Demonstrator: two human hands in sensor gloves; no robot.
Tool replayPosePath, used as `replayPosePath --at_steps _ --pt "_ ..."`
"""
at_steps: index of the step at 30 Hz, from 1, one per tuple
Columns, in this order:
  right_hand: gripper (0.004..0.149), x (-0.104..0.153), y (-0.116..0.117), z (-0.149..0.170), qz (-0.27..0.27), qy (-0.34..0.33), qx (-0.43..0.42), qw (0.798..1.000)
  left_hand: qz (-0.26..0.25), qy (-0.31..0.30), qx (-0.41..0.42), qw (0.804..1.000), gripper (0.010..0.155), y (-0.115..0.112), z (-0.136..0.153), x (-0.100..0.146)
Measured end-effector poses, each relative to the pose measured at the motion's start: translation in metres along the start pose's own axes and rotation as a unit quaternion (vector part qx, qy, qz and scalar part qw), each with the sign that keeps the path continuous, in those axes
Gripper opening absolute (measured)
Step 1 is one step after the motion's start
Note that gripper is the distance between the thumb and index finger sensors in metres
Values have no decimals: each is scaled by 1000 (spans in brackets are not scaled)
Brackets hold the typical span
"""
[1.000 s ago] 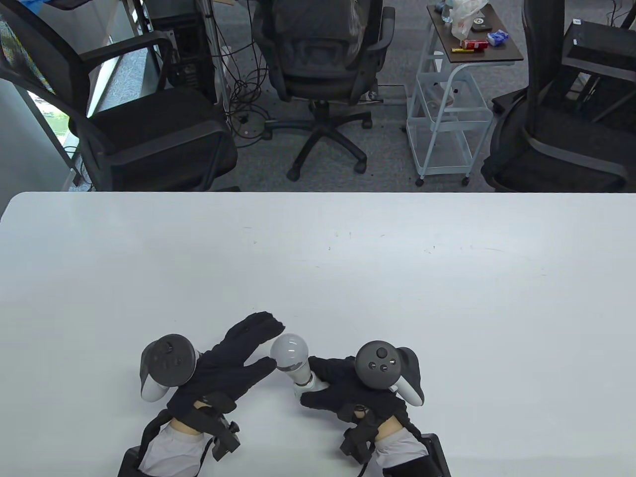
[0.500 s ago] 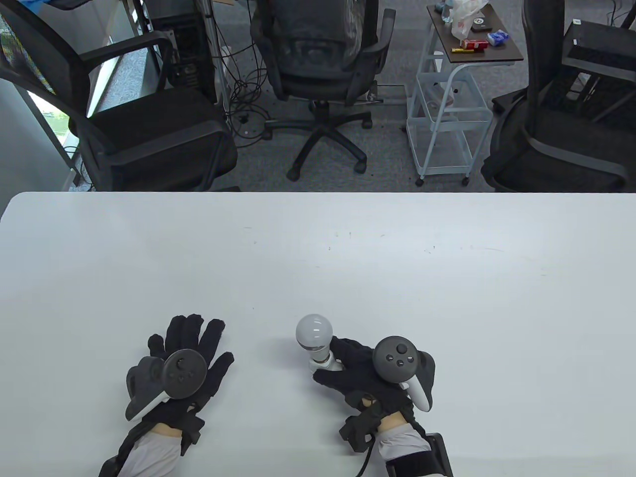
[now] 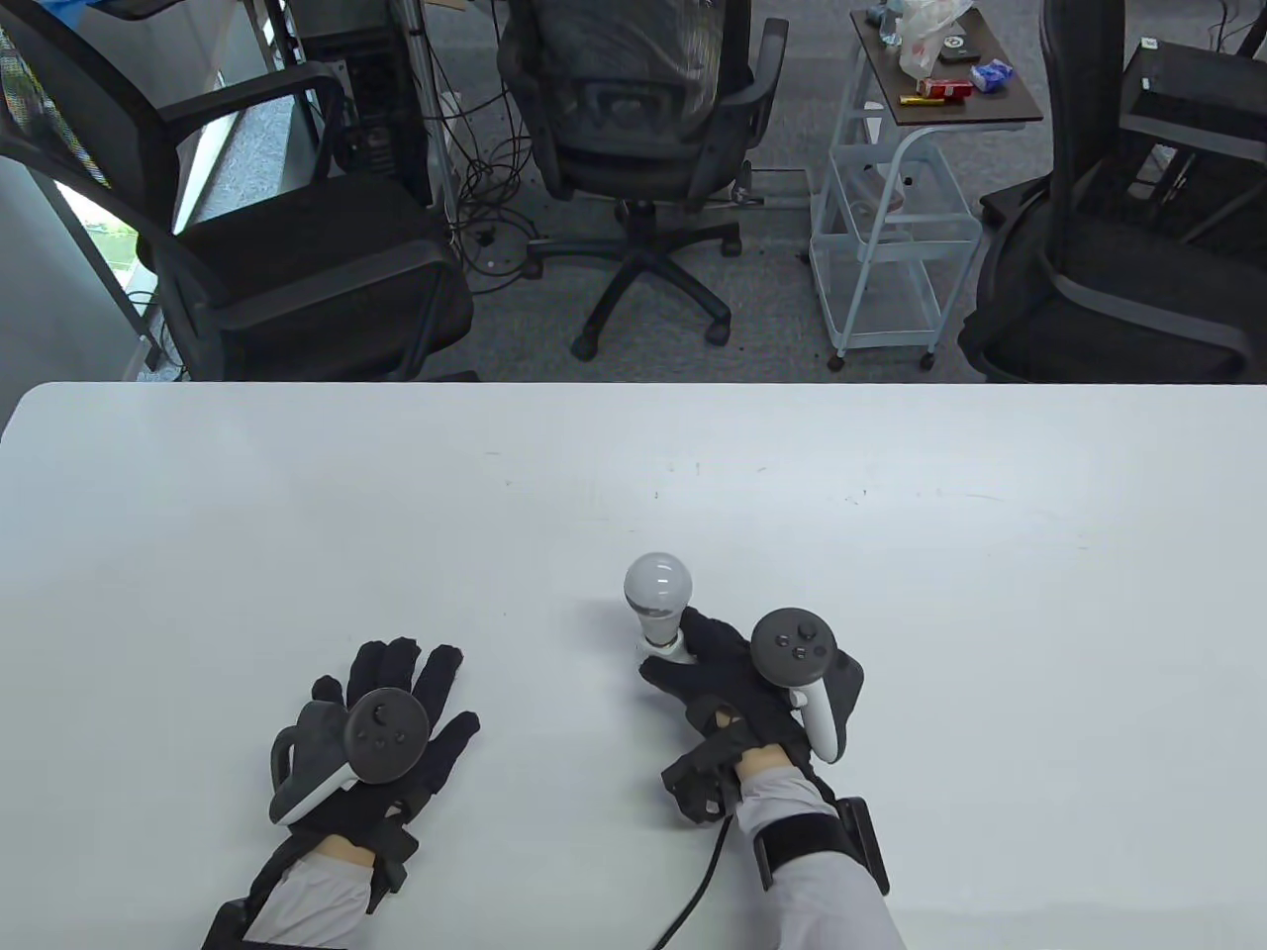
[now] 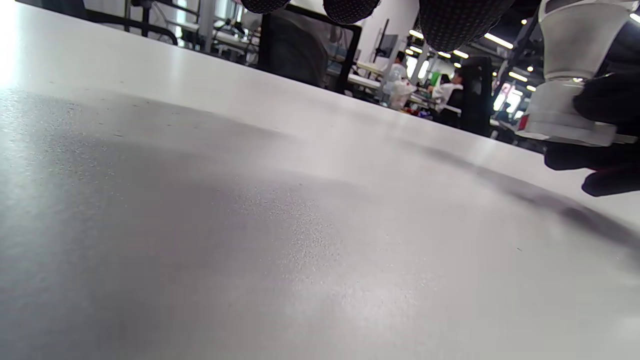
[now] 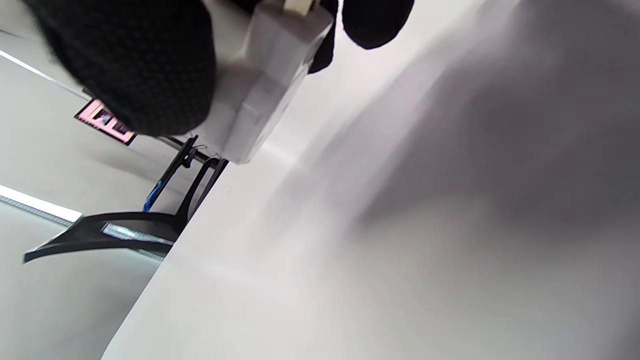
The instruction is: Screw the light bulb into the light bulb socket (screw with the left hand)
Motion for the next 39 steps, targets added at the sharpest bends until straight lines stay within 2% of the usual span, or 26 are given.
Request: replayPosePath --at_steps 6,11,17,20,28,30,31,35,39 --pt "62 -53 -4 -1 34 36 26 998 1 0 13 1000 73 1 2 -1" --pt "62 -84 -5 -2 42 69 45 996 6 -9 10 1000 74 0 -3 -4" --pt "62 -102 3 7 45 99 63 992 0 -19 9 1000 74 3 -8 -4" --pt "62 -106 9 15 26 117 66 991 1 -19 9 1000 74 3 -8 -4" --pt "65 -103 21 27 -22 153 93 984 0 -16 16 1000 74 3 -6 -4" --pt "74 -99 23 28 -34 156 94 983 2 -16 14 1000 74 3 -6 -5" --pt "80 -95 25 29 -51 146 80 985 1 -17 13 1000 74 3 -6 -4" --pt "82 -73 16 26 -51 121 69 989 -1 -18 16 1000 75 4 -6 -4" --pt "84 -34 -5 12 -43 60 77 994 -5 -18 14 1000 77 5 -6 -3"
Point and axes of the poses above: the tracker on the back of each hand, its own z axis roughly to the little-finger side, its own x axis roughly from the fingertips to the wrist, y = z × x, the point moved 5 cm from there along -x, roughly from the wrist to the fingertips, and after that the axes turned 13 degrees about -y, right-handed, at the moved point
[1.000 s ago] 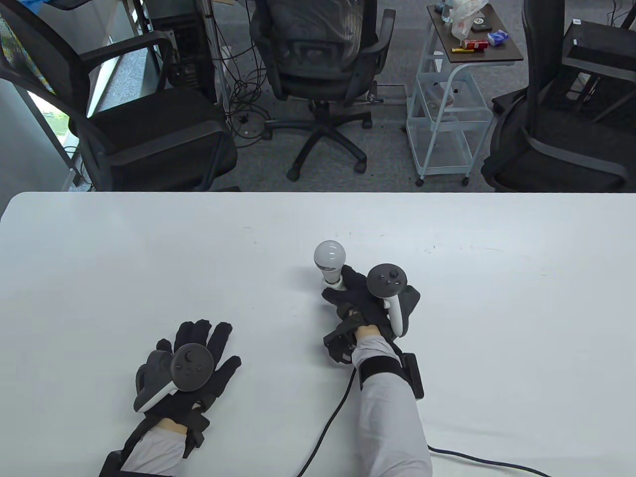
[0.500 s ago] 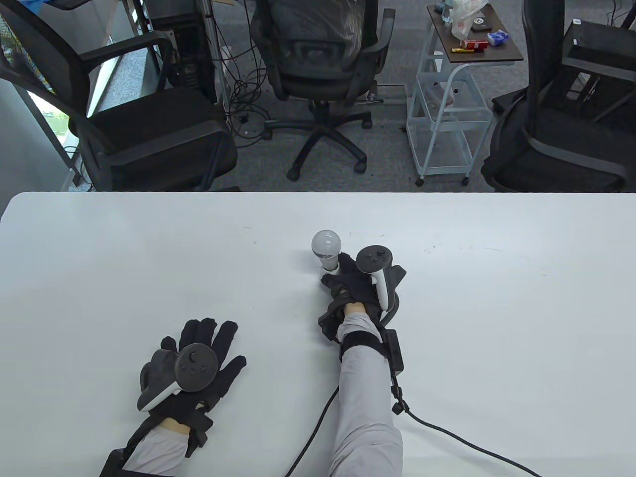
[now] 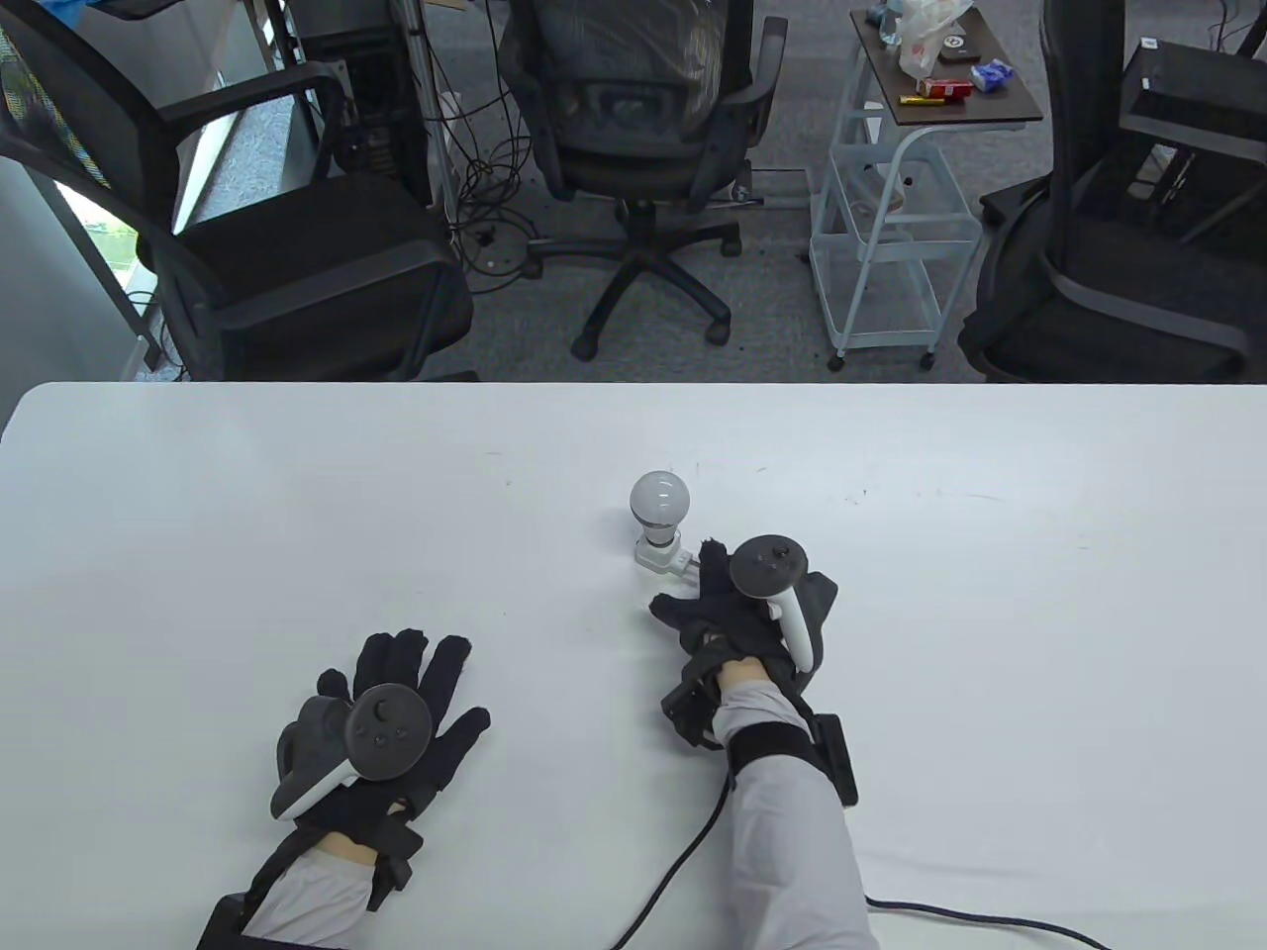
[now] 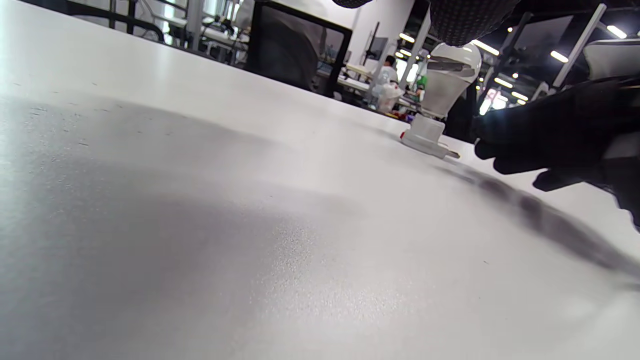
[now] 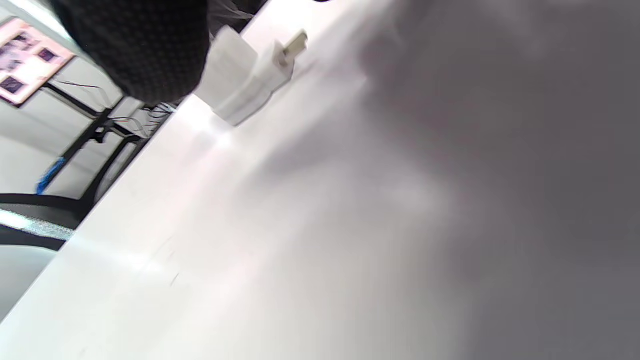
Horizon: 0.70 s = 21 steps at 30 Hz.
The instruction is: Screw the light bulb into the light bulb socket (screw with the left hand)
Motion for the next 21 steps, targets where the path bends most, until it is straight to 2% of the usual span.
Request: replayPosePath --at_steps 6,11,15,17,21 --pt "81 66 -33 -6 23 -61 87 994 -15 1 -24 1000 85 5 -4 4" --pt "80 113 -55 -4 77 -95 176 977 -41 8 -50 998 90 10 -7 10" --pt "80 118 -56 6 98 -92 199 971 -37 20 -59 997 90 10 -5 11" --pt "80 117 -53 6 70 -93 198 973 -27 28 -54 998 89 8 -3 10" --pt "78 117 -51 7 54 -115 183 975 -19 36 -51 998 88 5 -1 9"
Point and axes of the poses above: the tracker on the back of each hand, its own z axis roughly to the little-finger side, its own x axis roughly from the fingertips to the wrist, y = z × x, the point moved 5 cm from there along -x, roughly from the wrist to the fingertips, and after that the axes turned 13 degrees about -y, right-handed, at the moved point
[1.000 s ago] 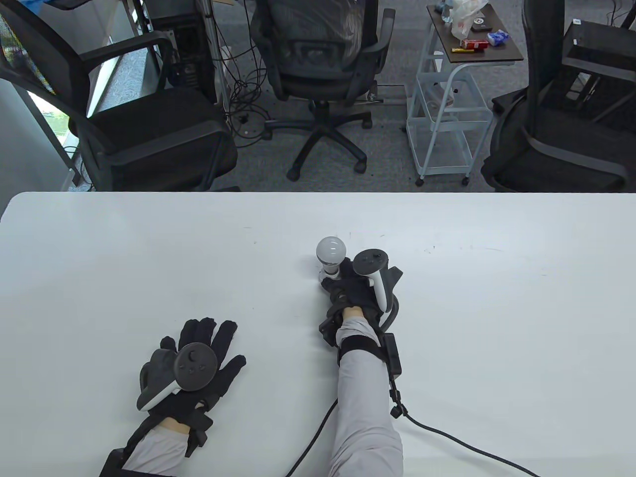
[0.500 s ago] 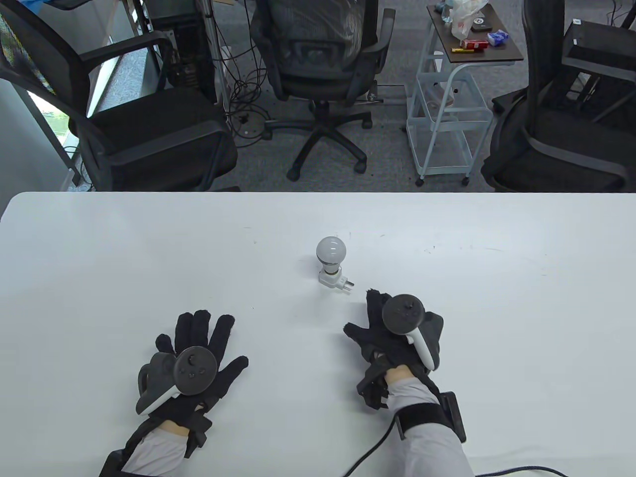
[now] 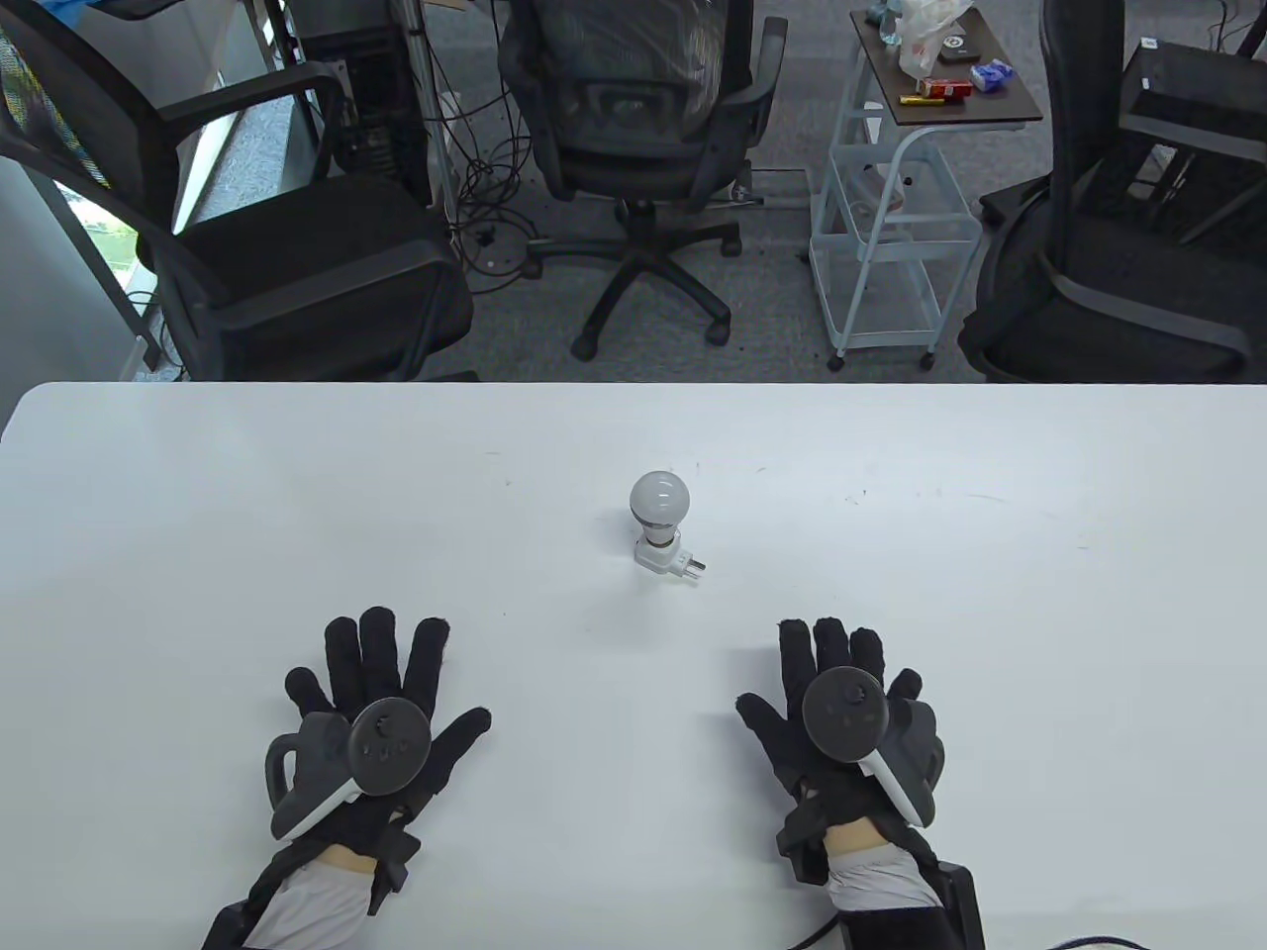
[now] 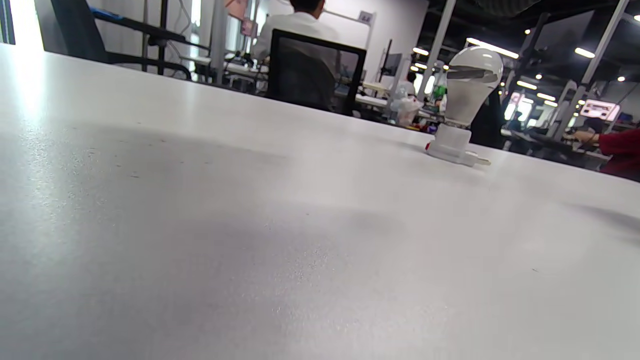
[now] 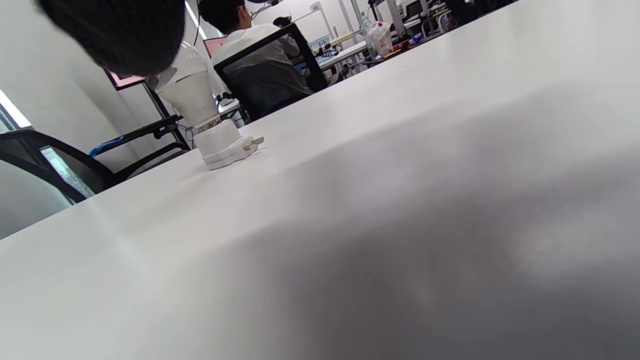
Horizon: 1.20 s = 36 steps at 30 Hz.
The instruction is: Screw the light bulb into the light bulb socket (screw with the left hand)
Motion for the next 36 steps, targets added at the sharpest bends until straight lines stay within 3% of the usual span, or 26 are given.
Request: replayPosePath --at_steps 9,36 --pt "77 -2 0 21 -11 21 -50 998 14 -2 13 1000 86 -1 -3 -6" --pt "74 -3 19 24 -79 26 -75 994 31 -16 23 999 84 -5 -9 -8"
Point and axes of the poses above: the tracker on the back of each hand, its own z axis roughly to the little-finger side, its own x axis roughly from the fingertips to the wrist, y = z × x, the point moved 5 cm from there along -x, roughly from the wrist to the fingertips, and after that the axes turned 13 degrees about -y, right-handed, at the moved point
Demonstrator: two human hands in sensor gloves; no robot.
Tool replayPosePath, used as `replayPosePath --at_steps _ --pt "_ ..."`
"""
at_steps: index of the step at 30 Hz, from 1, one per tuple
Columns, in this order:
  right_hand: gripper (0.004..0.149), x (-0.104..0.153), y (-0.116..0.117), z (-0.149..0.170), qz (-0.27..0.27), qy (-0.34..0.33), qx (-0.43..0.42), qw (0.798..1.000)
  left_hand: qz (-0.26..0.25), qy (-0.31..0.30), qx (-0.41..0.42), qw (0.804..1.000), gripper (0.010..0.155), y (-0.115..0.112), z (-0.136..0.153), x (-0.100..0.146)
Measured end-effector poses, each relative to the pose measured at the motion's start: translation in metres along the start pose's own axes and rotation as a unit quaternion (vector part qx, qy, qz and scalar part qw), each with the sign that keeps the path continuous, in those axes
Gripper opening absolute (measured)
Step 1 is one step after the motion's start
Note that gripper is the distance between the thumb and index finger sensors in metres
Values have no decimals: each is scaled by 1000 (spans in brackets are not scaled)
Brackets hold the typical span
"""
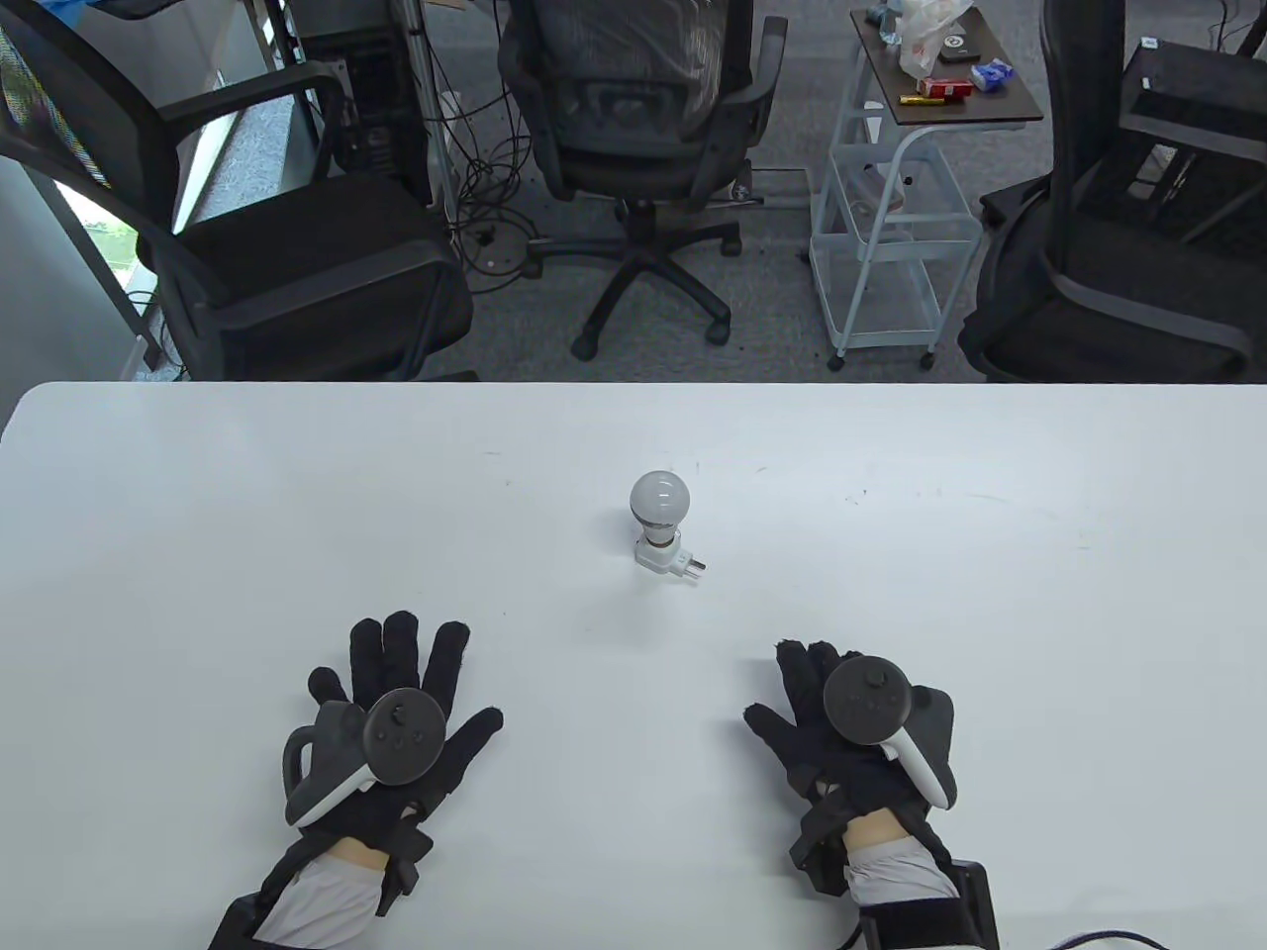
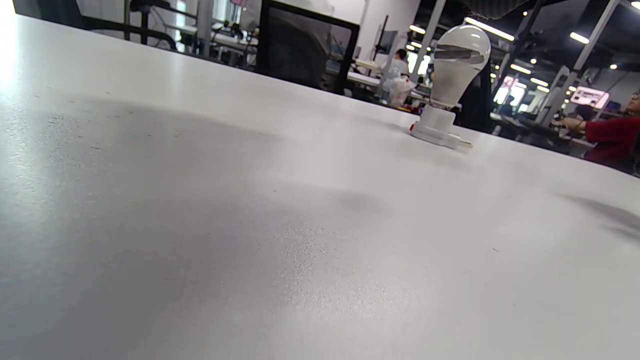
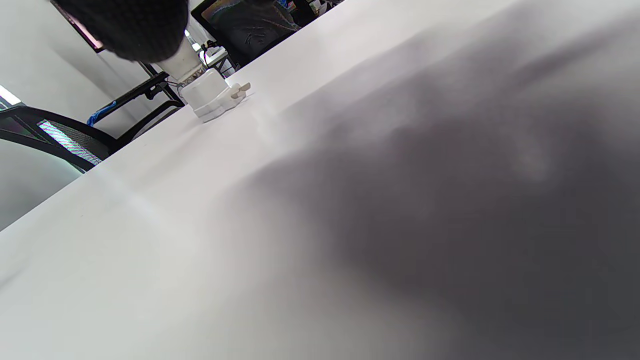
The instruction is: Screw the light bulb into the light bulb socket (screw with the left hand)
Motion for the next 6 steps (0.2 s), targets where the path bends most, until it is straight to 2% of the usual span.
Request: replayPosePath --at_steps 6 --pt "74 2 5 -1 -14 3 -1 1000 8 2 3 1000 84 -3 0 -1"
Point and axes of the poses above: the tracker on the back of each hand, its own z axis roughly to the little-finger side, its own x axis roughly from the fingertips to the wrist, y = z × x, the point moved 5 cm from there along -x, roughly from the wrist to the fingertips, and after that the axes turned 13 degrees about -y, right-handed, at the moved point
